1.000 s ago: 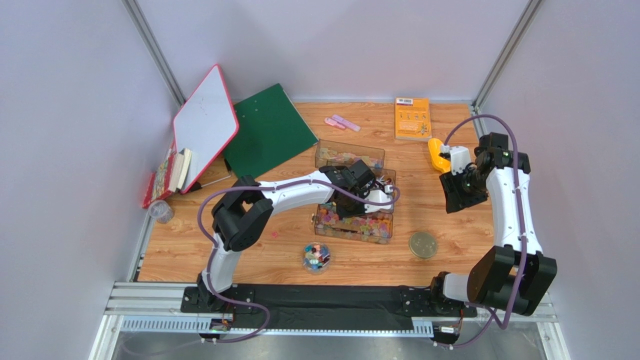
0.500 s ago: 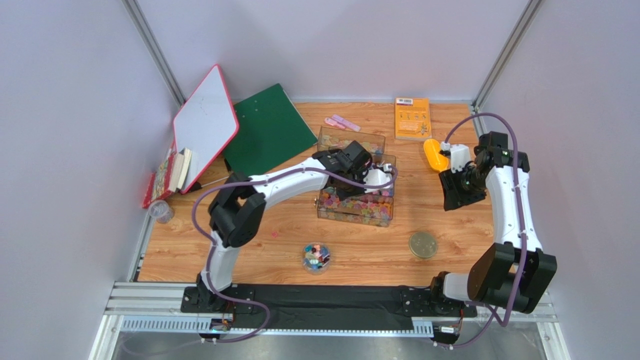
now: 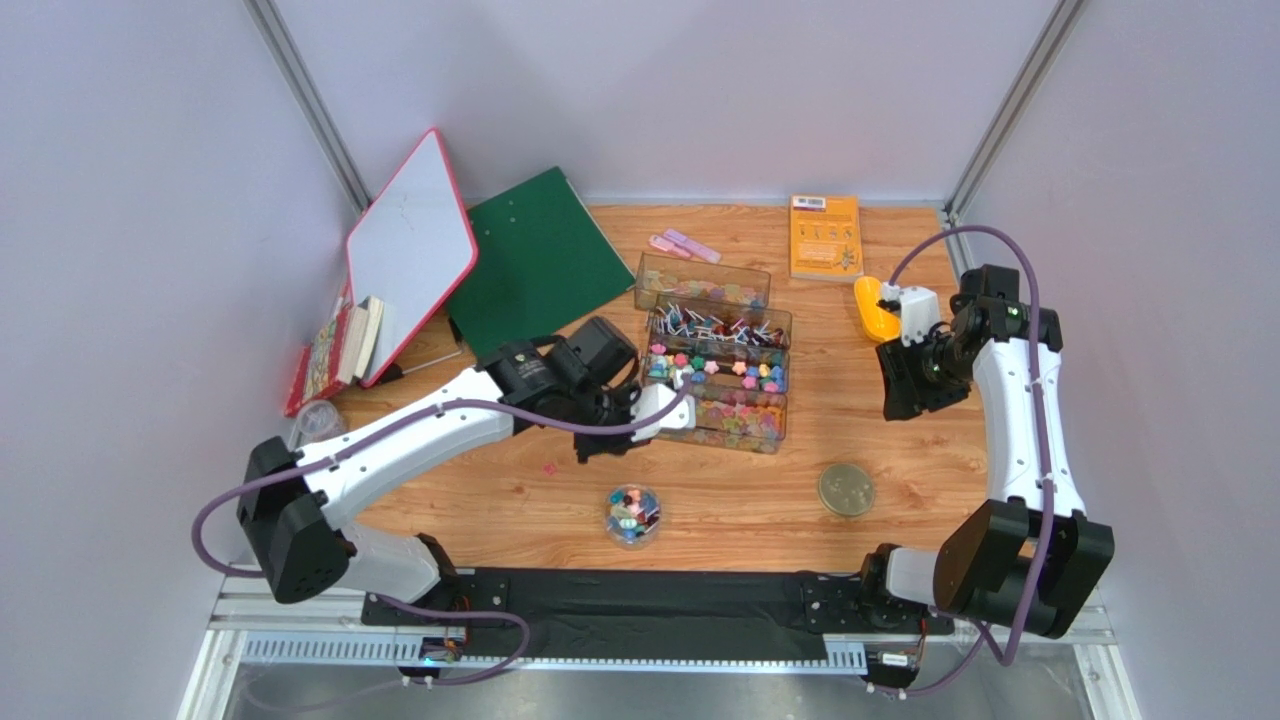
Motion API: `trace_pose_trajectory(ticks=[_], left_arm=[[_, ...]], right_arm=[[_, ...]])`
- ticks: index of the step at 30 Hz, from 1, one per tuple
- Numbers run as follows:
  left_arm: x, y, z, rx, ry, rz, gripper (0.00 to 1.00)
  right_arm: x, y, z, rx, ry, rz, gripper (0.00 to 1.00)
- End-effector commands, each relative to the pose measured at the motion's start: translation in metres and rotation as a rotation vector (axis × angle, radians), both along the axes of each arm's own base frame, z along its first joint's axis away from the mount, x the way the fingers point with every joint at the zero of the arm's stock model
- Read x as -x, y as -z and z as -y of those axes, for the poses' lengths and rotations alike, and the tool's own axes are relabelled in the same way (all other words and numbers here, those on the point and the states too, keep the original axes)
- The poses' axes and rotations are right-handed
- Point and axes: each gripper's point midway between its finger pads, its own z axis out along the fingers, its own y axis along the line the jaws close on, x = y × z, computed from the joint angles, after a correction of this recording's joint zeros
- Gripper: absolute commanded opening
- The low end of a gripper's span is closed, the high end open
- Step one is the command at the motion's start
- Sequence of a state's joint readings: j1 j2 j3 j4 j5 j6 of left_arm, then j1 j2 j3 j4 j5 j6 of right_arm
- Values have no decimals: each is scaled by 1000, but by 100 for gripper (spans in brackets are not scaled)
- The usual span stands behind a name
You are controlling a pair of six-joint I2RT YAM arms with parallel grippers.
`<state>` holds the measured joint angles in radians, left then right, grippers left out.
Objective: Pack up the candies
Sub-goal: Move the packing bottle to the center of the board.
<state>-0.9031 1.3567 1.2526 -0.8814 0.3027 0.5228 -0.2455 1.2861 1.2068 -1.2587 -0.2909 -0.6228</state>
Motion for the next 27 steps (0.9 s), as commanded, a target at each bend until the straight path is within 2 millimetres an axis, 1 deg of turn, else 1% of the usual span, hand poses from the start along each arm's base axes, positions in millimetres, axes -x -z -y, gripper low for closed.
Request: trace_pose_trajectory(ticks=[1,3,6,9,11,14,18,21,23,24,27], left_arm=[[48,45,-19,-119,41,-197,0],[54,55,-22,-148,51,-216,0],[58,66,-15,-154,44,-244,0],[54,77,-7,-159,31,-255,0],[53,78,0,-142,29,-256,0],[57,84,10,-138,38,-269,0],[62,99,22,-163,50,-296,0],[59,104,33,-158,43,-302,0],[51,103,41,-144,37,-276,0],[48,107,43,-152,35,-274,0],[39,109,55,-135,37,-253,0]], right_arm=[[-3,-11,-2,-7,-19,44,48],[1,-11,-1,2,-27,37,48],[7,-15,1,22,-36,40,48],[12,-17,1,32,-39,49,48],[16,-17,0,33,-40,46,48],[23,-14,-1,37,-41,38,48],[28,-11,-1,47,-45,43,48],[28,-12,0,57,-46,64,48],[27,-13,1,62,-44,72,48],[27,-12,1,63,-43,70,48],[27,-11,2,69,-46,66,48]])
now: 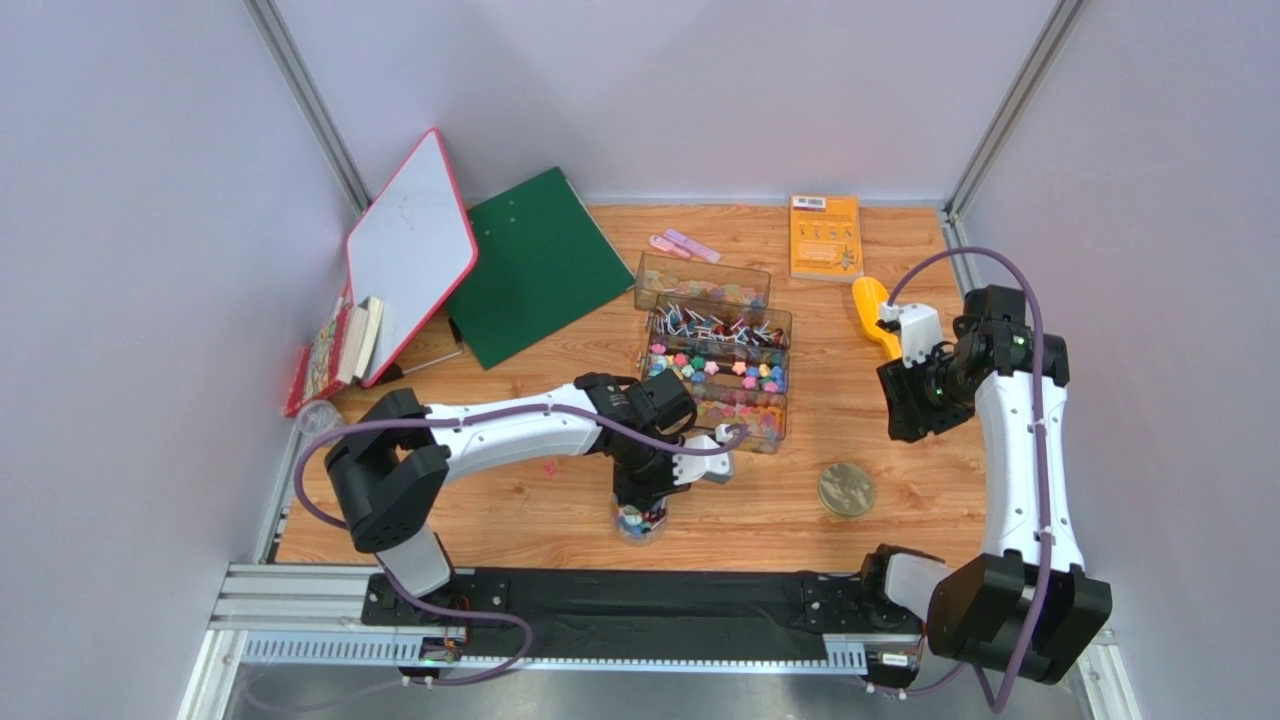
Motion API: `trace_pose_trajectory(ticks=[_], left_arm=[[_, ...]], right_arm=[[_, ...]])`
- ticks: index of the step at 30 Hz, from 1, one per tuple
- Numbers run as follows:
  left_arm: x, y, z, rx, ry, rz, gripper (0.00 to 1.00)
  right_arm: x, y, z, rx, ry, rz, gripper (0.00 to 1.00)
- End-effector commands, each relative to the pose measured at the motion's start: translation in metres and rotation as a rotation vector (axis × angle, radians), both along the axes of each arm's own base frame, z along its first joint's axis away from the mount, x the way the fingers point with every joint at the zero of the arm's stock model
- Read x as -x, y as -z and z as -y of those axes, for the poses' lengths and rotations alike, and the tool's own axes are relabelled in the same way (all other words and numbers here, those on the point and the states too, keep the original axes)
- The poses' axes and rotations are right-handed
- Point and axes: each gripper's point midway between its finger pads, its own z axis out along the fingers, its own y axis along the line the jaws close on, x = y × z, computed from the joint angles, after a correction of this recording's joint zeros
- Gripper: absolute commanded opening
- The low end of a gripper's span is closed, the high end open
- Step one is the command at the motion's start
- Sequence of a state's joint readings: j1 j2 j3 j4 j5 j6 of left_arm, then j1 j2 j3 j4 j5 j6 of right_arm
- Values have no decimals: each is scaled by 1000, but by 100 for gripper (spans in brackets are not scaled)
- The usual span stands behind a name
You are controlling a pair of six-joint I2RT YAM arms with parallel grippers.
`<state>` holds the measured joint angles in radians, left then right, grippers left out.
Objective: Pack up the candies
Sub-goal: Move the packing bottle to the center of the board.
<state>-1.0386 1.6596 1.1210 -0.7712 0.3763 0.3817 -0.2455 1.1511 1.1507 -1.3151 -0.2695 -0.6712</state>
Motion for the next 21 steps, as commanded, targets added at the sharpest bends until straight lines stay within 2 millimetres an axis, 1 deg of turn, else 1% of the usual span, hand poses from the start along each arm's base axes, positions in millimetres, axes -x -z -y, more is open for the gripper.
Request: trace_pose_trajectory(ticks=[1,3,4,6,7,10,12,13,14,15,16,17,18,19,20,21], left_arm=[[-22,-13,38,105,-14,60,0],[-28,-12,48,109,-13,63,0],[-32,-17,55,125,-13,72,0],[-36,-16,61,126,-13,74,0],[-39,-19,66,138,-13,85,0],[-45,-18,70,140,-20,102,0],[-45,-19,70,140,-18,105,0],[-45,-24,71,148,-16,105,0],[-44,-35,71,170,-13,115,0],[-39,-42,66,161,-5,94,2],[-38,-59,68,187,10,103,10],[-32,-77,60,198,21,103,20],[-30,-90,58,218,31,116,39],[-30,-102,56,242,41,139,47],[-28,-120,49,270,46,168,57],[-28,-128,46,284,48,184,75]], right_arm=[[-4,-3,5,29,-7,41,48],[-5,-2,5,30,-9,41,48],[-5,-1,5,28,-7,39,48],[-6,-1,5,27,-5,38,48],[-7,-1,5,26,-2,37,48],[-8,-1,6,27,-2,40,48],[-7,-1,6,30,-2,39,48],[-6,-1,6,30,-4,38,48],[-4,-2,6,36,-24,44,48],[-2,-3,3,29,-46,53,48],[1,-4,0,24,-78,58,48],[8,-5,-3,29,-144,69,50],[11,-6,-9,13,-194,88,55],[15,-6,-12,12,-238,104,61],[23,2,-16,0,-279,95,68],[26,0,-20,15,-355,152,85]])
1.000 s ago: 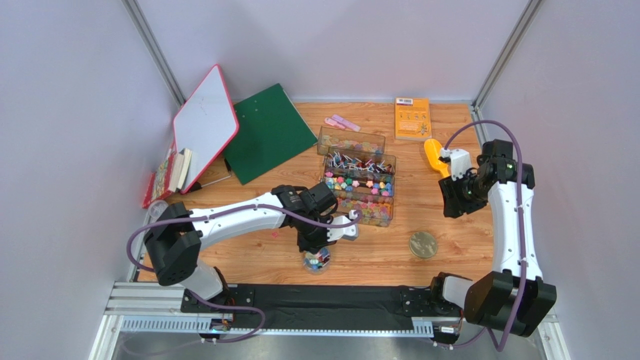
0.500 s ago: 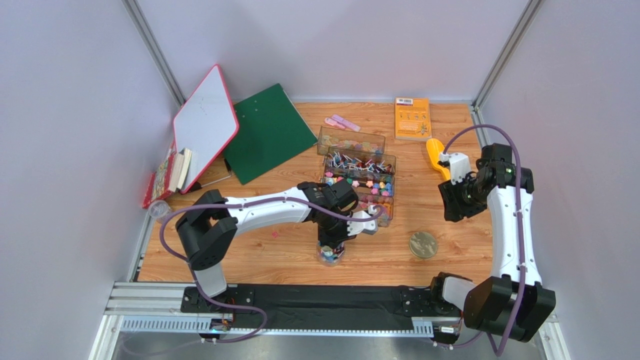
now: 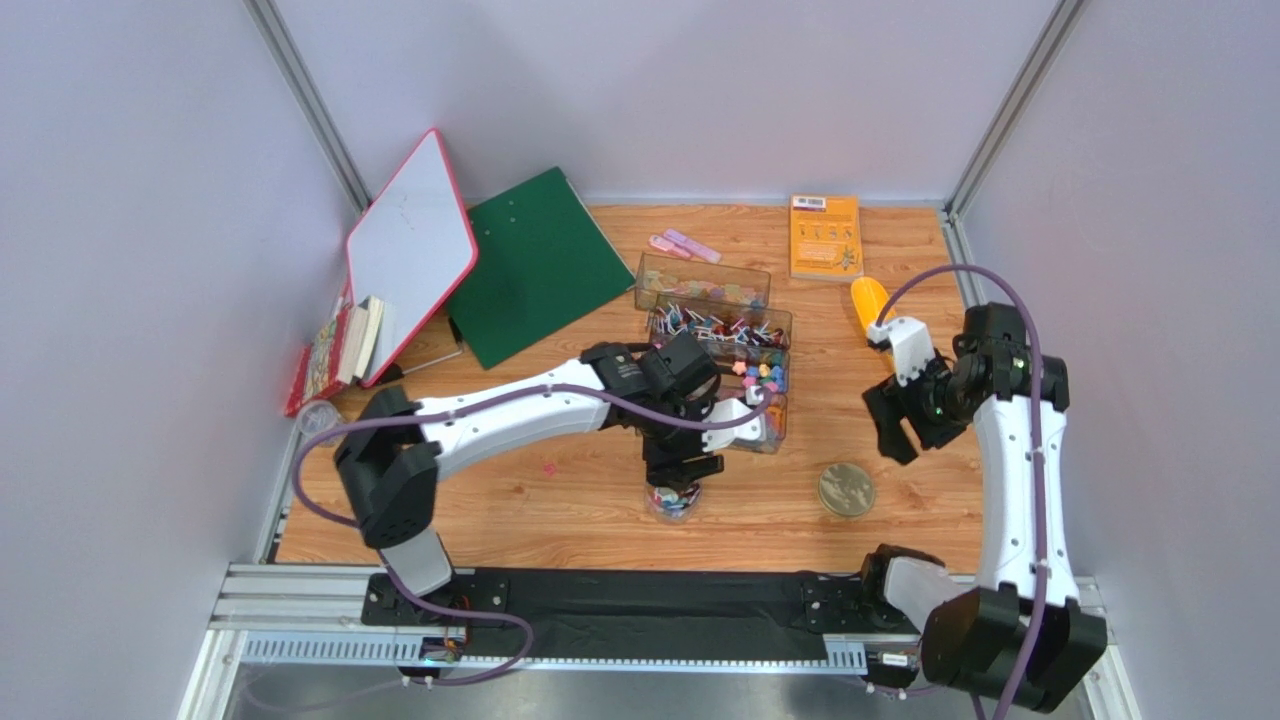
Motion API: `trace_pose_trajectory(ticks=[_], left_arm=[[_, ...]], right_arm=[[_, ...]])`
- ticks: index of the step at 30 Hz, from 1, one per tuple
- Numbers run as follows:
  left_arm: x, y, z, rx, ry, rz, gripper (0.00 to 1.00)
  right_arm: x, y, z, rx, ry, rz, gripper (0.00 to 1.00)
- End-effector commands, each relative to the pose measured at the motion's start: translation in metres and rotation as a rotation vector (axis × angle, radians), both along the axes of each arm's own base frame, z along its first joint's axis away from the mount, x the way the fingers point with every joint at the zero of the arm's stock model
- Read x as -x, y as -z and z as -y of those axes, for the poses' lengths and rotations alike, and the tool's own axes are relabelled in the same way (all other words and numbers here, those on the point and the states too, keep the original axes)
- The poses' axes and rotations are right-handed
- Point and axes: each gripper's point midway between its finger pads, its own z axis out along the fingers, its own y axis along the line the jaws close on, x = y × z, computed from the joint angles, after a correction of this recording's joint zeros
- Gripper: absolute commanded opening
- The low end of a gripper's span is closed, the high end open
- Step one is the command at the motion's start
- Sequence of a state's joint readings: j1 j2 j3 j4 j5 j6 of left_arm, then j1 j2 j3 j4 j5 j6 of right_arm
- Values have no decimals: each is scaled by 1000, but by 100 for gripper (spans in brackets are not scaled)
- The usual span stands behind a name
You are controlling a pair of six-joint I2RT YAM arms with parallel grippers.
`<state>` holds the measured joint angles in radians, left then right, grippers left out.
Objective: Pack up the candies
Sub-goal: Move the packing bottle to the center of the board, then pick up the bottle lid at the center of the board.
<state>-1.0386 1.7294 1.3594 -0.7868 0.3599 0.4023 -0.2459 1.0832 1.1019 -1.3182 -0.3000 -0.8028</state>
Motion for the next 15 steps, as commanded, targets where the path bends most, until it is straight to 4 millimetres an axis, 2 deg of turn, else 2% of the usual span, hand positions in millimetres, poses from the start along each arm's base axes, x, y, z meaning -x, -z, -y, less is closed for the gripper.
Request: trace_pose_trajectory(ticks=[1,2,3,6,8,9,15], left_arm=[[8,-90,-11,167,37,102,80],[6,-99,-15,177,23,129,84],[4,-102,-16,178,3,144,89],[-15,-106,-17,150,-141,188,96],[-23,-101,-22,106,-212,194,100],[-24,-100,-24,99,-226,189,100],[-35,-89,-41,60,-271,161,100]], right_arm=[[20,2,-19,-5,-262,115,91],[26,11,-22,-8,-307,116,96],[28,11,-27,6,-395,172,100],[45,27,-40,12,-635,214,100],[53,36,-45,13,-710,227,100],[56,45,-46,25,-779,232,100],[55,64,-48,23,-909,230,100]])
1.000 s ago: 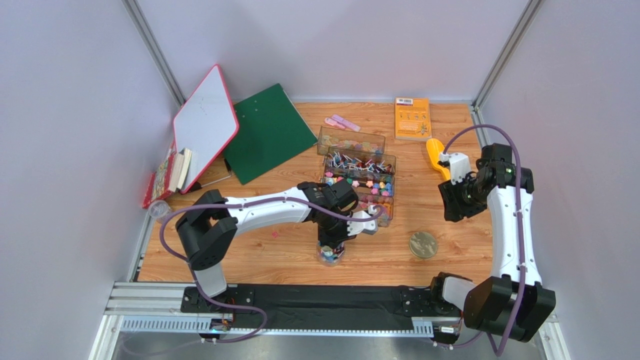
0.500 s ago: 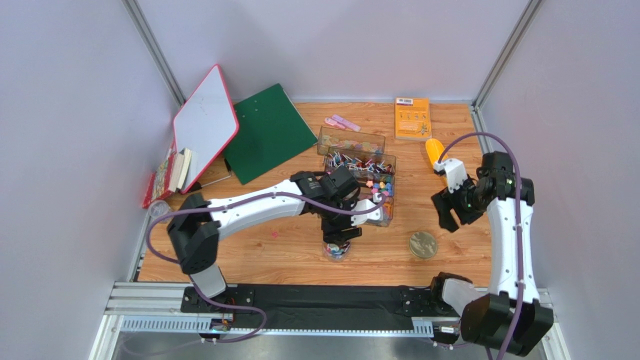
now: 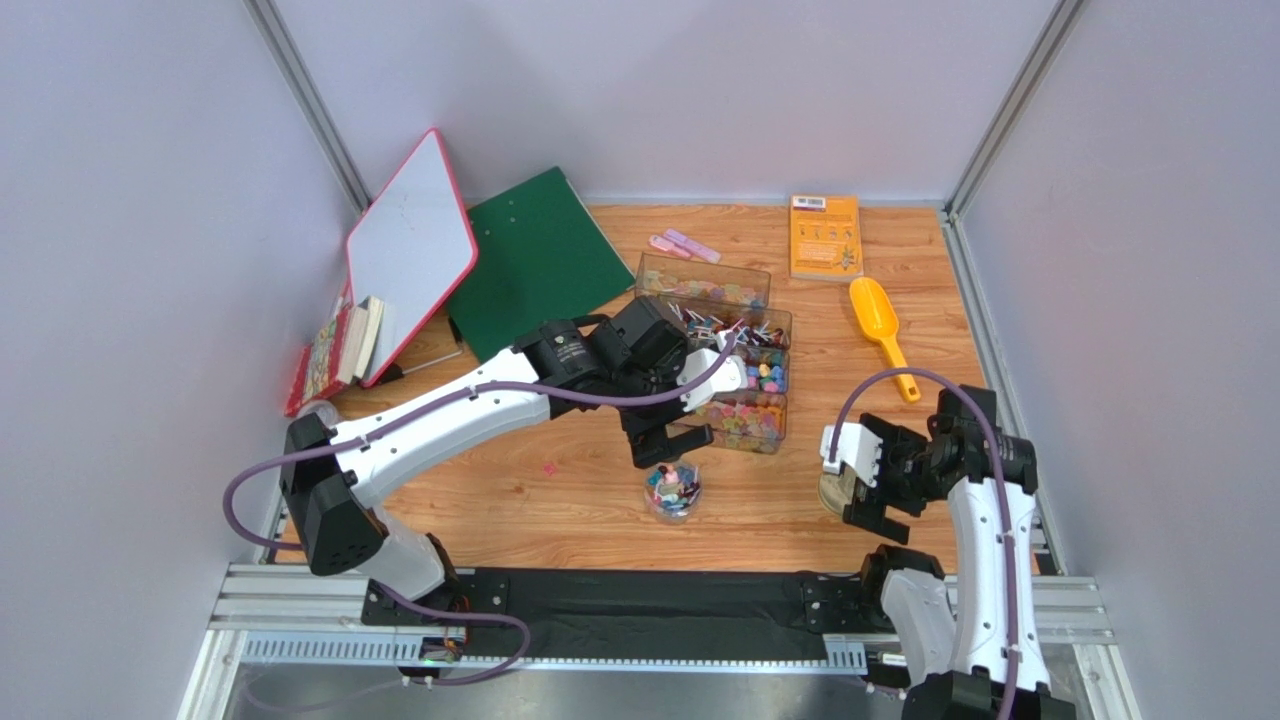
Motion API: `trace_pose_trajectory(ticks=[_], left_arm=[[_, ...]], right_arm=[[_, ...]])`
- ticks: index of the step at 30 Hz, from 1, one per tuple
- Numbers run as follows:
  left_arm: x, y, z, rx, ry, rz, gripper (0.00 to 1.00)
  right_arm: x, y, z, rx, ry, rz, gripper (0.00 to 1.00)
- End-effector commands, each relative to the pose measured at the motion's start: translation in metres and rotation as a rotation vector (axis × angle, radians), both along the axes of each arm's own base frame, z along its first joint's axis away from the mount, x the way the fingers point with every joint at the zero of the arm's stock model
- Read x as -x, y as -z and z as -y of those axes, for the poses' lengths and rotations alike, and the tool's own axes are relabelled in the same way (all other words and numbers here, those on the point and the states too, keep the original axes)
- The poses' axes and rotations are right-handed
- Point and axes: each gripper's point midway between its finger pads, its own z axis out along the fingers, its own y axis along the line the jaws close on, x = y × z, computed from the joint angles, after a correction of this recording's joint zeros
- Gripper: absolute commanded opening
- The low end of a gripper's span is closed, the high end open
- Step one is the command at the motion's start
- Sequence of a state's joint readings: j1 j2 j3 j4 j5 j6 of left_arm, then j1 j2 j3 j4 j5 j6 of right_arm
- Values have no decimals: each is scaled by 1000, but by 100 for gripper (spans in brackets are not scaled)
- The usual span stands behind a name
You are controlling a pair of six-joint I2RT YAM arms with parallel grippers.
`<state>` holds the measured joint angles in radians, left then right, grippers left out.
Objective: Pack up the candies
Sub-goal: Pick up the bottle lid at the center of the board.
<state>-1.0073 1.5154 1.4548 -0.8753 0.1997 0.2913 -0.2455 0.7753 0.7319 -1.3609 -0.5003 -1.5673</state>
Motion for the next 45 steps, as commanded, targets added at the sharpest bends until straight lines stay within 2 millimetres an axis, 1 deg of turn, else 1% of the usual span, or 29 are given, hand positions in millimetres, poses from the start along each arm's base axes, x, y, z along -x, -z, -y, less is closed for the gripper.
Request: trace_pose_trajectory(ticks=[1,5,9,12,14,15,21,28,34,38,42,43,45], left_arm=[[-11,7,-21,-50,-80,-12,100],[-23,9,-27,-71,-107,22,100],[-27,12,-29,-71,-128,9,100],[-28,14,-30,-74,-132,3,99],[-28,15,-30,-74,-132,3,99],[-29,16,-31,-79,-133,3,99],[-30,19,-31,-82,-141,-3,99],[-32,27,-34,-96,-153,-14,98],[-35,28,-35,-103,-158,-12,98],[-35,29,-34,-102,-160,-13,98],[-36,31,-34,-107,-163,-15,98],[-37,31,-34,-107,-165,-14,98],[-37,31,-33,-107,-166,-15,98]], right_arm=[[2,10,-11,-15,-221,21,100],[-4,25,-8,5,-281,39,100],[-7,36,-6,12,-295,34,100],[-11,39,-4,11,-279,16,100],[-19,38,-3,7,-267,18,100],[-19,40,-2,-6,-254,-8,100],[-39,44,2,-24,-227,-33,100],[-49,51,4,-28,-241,-42,100],[-46,57,2,-33,-270,-78,100],[-48,60,0,-42,-274,-89,100],[-47,68,-2,-39,-279,-102,100],[-52,70,-2,-33,-268,-90,100],[-52,72,-3,-31,-268,-92,100]])
